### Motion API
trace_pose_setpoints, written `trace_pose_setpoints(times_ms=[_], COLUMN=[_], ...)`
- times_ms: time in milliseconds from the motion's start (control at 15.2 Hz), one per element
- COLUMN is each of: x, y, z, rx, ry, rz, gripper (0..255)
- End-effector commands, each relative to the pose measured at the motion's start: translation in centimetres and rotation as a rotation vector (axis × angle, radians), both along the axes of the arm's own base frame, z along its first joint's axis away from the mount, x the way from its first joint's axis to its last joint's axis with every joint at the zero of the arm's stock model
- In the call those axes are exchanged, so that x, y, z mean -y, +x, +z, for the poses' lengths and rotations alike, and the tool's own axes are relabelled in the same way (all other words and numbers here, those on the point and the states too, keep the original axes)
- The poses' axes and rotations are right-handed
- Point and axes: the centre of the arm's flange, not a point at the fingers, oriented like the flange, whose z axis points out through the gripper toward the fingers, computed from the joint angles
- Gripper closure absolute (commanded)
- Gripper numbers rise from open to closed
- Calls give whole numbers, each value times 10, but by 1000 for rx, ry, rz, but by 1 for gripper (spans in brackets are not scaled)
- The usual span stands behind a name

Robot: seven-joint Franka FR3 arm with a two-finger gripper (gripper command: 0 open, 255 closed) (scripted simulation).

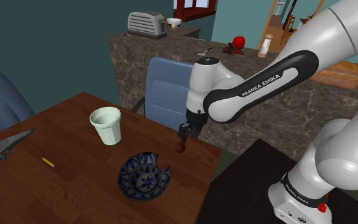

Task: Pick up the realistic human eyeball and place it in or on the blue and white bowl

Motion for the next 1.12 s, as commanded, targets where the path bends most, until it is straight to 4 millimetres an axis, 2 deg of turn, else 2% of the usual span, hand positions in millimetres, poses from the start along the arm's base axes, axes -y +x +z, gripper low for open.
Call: trace_pose_setpoints(times_ms=[0,132,594,1056], x=[-19,-30,-30,-30], y=[7,13,15,15], z=[-15,-26,-65,-65], rx=[14,23,23,23], ry=[5,7,7,7], rz=[16,26,26,26], gripper=[0,0,0,0])
